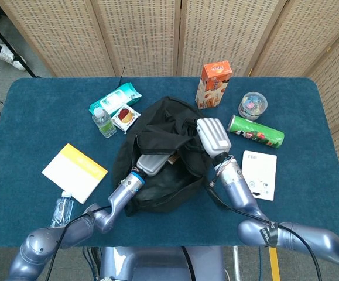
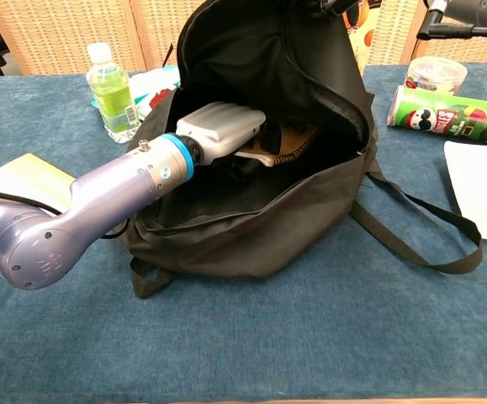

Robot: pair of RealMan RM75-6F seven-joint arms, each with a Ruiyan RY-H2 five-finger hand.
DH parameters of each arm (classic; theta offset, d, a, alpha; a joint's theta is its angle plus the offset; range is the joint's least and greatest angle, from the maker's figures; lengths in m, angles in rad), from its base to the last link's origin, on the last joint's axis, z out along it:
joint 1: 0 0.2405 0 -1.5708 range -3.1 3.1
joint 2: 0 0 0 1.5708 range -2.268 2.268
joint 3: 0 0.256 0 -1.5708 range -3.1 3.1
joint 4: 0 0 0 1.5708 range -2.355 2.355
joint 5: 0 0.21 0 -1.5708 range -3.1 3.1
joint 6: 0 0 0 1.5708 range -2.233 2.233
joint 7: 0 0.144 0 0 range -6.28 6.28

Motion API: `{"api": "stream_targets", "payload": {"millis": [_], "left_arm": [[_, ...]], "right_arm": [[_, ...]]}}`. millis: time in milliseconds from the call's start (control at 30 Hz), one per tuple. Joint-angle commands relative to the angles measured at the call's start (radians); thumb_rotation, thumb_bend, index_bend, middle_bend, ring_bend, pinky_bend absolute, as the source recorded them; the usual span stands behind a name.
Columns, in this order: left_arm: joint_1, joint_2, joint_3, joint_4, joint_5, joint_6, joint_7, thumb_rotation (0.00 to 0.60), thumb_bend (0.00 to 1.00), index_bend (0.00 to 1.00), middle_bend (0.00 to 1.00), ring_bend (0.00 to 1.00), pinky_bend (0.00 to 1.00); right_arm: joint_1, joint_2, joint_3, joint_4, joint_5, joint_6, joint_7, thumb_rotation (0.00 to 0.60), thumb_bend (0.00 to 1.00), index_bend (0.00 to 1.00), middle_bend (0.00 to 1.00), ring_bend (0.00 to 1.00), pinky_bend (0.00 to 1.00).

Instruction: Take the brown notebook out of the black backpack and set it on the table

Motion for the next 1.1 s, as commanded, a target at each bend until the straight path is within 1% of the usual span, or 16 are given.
{"api": "stream_targets", "payload": {"millis": [33, 267, 567, 867, 1100], "left_arm": [[0.008, -0.003, 0.01, 0.011, 0.016, 0.028, -0.023, 0.6, 0.55, 0.73, 0.52, 0.44, 0.47], [0.037, 0.026, 0.05, -0.021, 0.066, 0.098, -0.099, 0.6, 0.55, 0.75, 0.54, 0.46, 0.48], [0.085, 0.115, 0.105, -0.143, 0.134, 0.194, -0.143, 0.6, 0.55, 0.76, 0.56, 0.47, 0.48], [0.131, 0.226, 0.148, -0.302, 0.195, 0.285, -0.137, 0.6, 0.55, 0.76, 0.56, 0.47, 0.48], [0.168, 0.354, 0.179, -0.472, 0.248, 0.353, -0.111, 0.6, 0.54, 0.76, 0.56, 0.47, 0.48]], "right_arm": [[0.0, 0.001, 0.001, 0.004, 0.0, 0.0, 0.002, 0.6, 0.62, 0.64, 0.68, 0.59, 0.63], [0.003, -0.007, 0.0, 0.033, 0.009, 0.003, -0.001, 0.6, 0.62, 0.64, 0.68, 0.59, 0.63], [0.012, -0.033, 0.007, 0.089, 0.04, 0.01, -0.011, 0.6, 0.62, 0.64, 0.68, 0.59, 0.63], [0.019, -0.055, 0.007, 0.124, 0.064, 0.017, -0.031, 0.6, 0.62, 0.64, 0.68, 0.59, 0.63], [0.024, -0.071, 0.01, 0.157, 0.08, 0.019, -0.042, 0.6, 0.62, 0.64, 0.68, 0.59, 0.63]]}}
